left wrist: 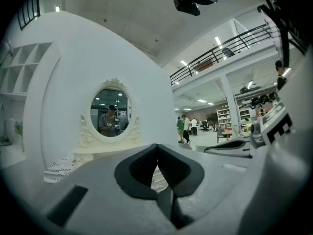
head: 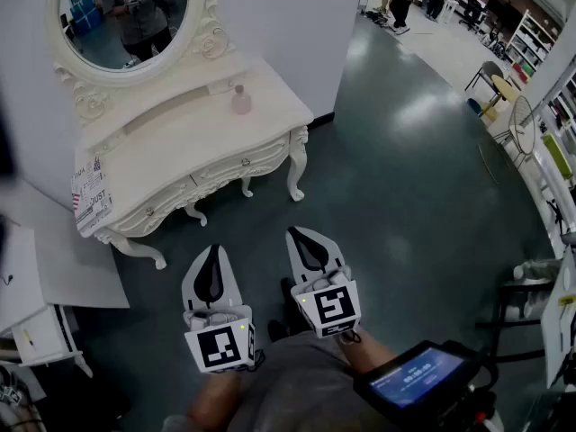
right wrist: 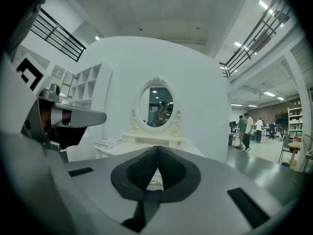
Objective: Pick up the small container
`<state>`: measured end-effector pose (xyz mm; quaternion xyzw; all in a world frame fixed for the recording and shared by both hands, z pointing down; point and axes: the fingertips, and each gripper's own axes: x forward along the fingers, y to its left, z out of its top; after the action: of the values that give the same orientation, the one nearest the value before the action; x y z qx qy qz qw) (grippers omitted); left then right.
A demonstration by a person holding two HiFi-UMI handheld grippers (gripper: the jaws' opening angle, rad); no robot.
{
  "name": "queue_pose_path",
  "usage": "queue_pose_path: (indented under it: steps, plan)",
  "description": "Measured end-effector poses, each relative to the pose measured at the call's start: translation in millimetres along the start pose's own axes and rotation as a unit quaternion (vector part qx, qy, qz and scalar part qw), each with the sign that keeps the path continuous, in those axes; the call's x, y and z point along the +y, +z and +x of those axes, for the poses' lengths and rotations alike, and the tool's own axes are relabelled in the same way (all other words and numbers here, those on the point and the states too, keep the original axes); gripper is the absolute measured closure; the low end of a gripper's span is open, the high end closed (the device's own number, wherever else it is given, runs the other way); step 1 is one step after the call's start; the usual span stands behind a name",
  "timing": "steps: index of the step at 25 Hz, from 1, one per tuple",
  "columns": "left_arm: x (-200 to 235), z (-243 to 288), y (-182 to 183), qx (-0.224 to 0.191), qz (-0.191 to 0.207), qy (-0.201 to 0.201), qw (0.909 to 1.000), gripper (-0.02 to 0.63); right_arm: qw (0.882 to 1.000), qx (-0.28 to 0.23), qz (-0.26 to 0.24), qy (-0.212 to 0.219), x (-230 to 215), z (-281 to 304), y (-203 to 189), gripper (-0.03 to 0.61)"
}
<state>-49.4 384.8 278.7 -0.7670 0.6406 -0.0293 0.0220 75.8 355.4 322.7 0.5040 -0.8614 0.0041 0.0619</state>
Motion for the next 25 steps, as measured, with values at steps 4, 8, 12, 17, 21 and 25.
queue_pose_path:
  steps: [4, 8, 12, 17, 21, 25]
  plan:
    - [1, 3, -1, 0.002, 0.0, 0.001, 1.0, 0.598, 1.0, -0.001, -0.002, 0.002, -2, 2, 0, 0.566]
    - [2, 9, -3, 0.005, 0.0, 0.002, 1.0, 0.598, 1.0, 0.001, 0.004, 0.001, -5, 8, -2, 0.566]
    - [3, 24, -8, 0.012, -0.002, 0.002, 0.9999, 0.598, 1.0, 0.005, 0.004, 0.008, -12, 20, -7, 0.566]
    - [1, 52, -14, 0.024, -0.004, 0.004, 0.9997, 0.598, 1.0, -0.003, 0.022, 0.01, -31, 42, -8, 0.565]
    - [-1, 86, -13, 0.027, -0.002, 0.005, 0.9996, 0.598, 1.0, -0.002, 0.029, 0.011, -54, 69, -6, 0.565]
    - [-3, 119, -3, 0.022, 0.001, 0.012, 0.9997, 0.598, 0.999, -0.004, 0.028, 0.023, -74, 98, 3, 0.565]
